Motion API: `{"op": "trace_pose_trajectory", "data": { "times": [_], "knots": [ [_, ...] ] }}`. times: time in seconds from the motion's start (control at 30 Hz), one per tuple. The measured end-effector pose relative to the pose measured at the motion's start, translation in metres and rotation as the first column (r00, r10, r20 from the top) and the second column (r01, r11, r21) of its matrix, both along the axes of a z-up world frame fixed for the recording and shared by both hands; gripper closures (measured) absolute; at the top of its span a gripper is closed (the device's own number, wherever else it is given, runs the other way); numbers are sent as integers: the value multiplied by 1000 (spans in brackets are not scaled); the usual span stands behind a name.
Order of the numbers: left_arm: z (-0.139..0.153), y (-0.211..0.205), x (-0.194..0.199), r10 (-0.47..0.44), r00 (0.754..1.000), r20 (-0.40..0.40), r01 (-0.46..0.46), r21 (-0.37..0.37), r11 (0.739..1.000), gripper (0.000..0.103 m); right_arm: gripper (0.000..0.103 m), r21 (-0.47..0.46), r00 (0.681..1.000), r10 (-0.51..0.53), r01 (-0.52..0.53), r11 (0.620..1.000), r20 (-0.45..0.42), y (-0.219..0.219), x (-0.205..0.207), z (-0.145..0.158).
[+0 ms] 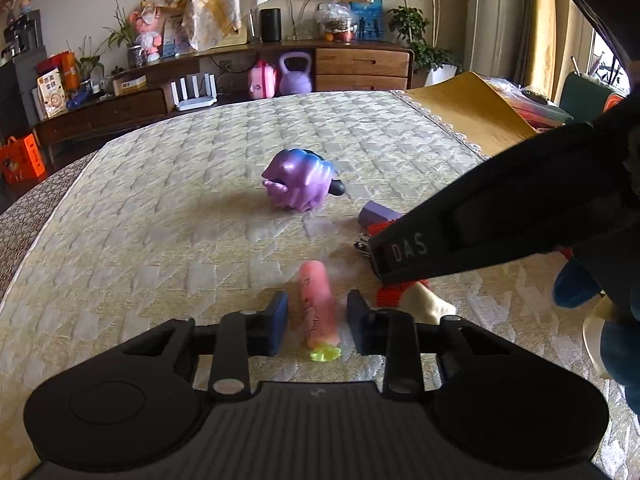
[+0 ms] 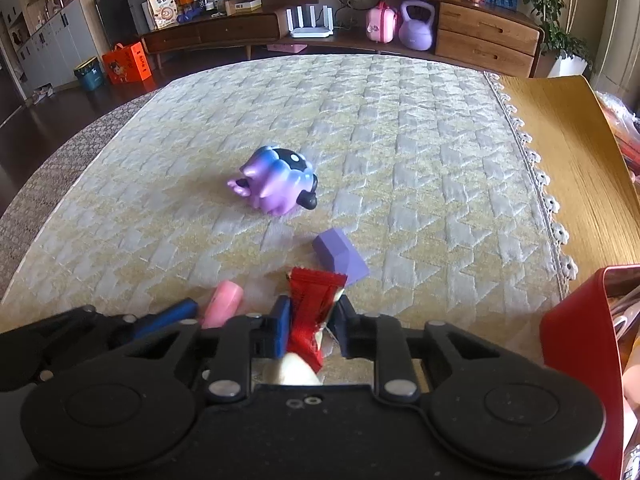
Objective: Organize rigid objects
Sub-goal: 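Grasp the red snack wrapper with right tool while left tool grasps the pink tube, then carry the pink tube and red wrapper over the red box with both tools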
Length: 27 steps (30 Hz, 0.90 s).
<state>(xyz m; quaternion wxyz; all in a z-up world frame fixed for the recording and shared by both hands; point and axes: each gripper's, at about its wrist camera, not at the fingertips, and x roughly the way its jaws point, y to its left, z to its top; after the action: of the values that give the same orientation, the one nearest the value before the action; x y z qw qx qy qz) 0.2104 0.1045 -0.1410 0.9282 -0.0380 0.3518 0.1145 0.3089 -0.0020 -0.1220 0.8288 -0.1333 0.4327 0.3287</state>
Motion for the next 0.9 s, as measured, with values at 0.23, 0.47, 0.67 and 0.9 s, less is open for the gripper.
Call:
{"op": "trace_pose_trajectory", "data": {
  "times": [0.23,0.47,0.67,0.9],
  "knots": [
    [0,4,2,-16,1000,3,16,-22,1000,88,84,43,999,-33,32,999,3,-10,3,7],
    [11,10,-4,-6,1000,1,6,-61,998,88,84,106,998,-65,65,992,-8,-33,2,26],
    [27,10,-15,-12,1000,-1,11,-86,996,88,84,125,998,-66,68,990,-15,-61,-8,42],
    [48,7,-26,-23,1000,-10,22,-128,992,88,84,155,995,-90,94,983,-34,-100,-19,60]
  ]
}}
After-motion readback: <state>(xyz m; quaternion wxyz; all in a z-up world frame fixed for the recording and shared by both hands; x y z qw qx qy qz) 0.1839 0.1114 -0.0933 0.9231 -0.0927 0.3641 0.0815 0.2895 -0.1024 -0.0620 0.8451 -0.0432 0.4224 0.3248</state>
